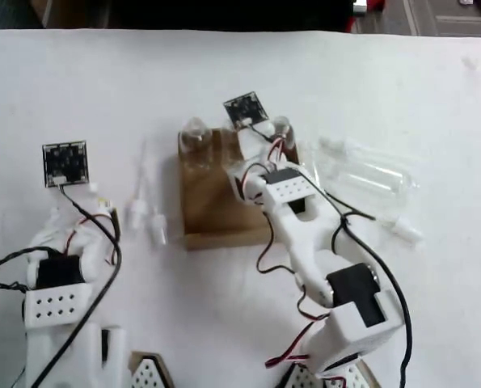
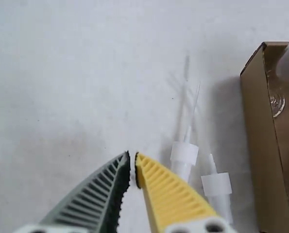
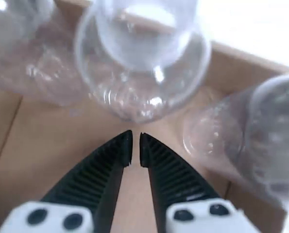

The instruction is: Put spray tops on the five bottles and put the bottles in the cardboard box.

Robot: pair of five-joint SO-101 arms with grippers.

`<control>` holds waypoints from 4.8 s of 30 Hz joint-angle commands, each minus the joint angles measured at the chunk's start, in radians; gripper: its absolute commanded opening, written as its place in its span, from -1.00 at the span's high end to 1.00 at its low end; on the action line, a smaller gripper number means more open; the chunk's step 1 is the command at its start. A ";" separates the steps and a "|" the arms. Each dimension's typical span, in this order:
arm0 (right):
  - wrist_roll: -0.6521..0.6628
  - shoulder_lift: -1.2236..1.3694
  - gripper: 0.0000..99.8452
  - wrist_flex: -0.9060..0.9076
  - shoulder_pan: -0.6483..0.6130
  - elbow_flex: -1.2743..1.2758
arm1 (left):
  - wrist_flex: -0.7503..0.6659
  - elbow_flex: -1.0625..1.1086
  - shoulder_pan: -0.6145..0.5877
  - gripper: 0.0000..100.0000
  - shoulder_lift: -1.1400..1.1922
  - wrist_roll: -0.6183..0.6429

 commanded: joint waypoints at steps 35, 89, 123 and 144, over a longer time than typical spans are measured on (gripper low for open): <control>0.121 -0.219 0.97 0.432 0.125 -0.084 | -0.026 -0.006 0.013 0.95 -0.016 -0.012; -1.045 -0.079 0.53 0.298 0.803 -0.258 | -0.138 0.075 0.013 0.95 -0.016 -0.014; -1.077 0.280 0.87 0.257 0.808 -0.446 | -0.138 0.077 0.013 0.95 -0.016 -0.014; -0.733 -0.173 0.97 0.437 0.858 -0.476 | -0.138 0.075 0.013 0.95 -0.016 -0.014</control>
